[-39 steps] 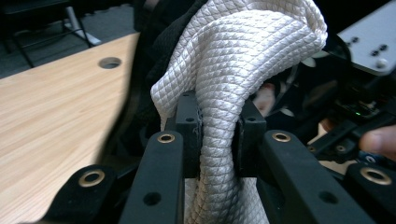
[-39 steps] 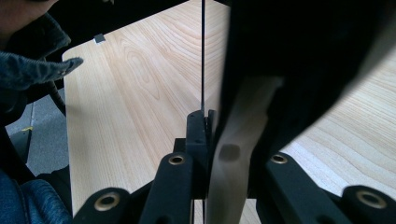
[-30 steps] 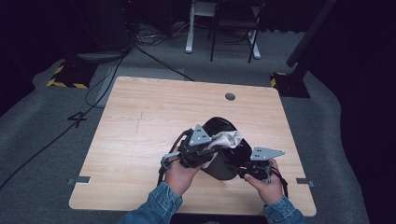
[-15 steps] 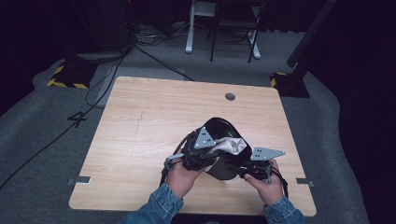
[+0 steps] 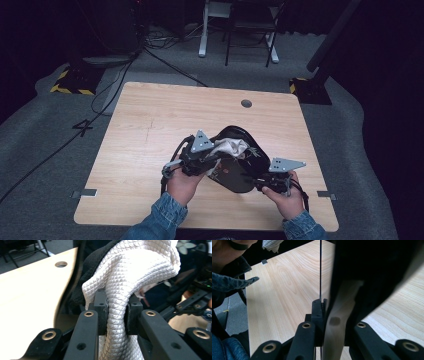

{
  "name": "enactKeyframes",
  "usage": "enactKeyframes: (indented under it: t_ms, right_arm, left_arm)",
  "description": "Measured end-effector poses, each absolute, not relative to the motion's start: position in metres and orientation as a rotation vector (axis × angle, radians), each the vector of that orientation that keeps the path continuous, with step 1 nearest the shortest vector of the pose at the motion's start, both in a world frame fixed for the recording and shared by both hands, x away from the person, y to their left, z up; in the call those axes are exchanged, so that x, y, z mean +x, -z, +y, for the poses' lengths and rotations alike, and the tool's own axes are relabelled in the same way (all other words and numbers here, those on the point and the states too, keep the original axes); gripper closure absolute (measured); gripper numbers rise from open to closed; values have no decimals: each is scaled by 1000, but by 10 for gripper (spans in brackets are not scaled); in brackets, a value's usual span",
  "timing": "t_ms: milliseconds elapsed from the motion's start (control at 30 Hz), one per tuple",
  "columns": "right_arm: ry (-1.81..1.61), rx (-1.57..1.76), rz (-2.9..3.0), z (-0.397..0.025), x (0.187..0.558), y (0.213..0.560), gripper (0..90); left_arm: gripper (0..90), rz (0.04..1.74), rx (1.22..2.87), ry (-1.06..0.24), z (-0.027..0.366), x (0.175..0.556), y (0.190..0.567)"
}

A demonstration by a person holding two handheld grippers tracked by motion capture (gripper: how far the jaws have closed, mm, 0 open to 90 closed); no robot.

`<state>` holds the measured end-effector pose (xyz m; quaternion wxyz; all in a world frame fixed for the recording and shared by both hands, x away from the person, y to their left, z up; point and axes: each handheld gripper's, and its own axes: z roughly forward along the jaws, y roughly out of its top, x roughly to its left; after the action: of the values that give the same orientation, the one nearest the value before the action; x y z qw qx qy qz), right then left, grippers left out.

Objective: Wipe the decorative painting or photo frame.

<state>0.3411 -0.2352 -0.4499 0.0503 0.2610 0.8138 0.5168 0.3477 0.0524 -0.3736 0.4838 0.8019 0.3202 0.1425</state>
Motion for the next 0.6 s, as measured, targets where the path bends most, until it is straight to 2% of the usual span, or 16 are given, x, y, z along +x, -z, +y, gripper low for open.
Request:
enactKeyframes:
  t_ms: [333,400,600]
  right_arm:
    - [-1573,792,2479,-235,341,450,802]
    - [-1574,791,2478,-235,341,450,801]
    - [-1568,793,2481,-235,341,450,801]
  left_arm:
    - [764,863,1911,-378,76,356,377]
    - [765,878,1895,-345,80,358,378]
    - [765,845,1916,-336,70,354,378]
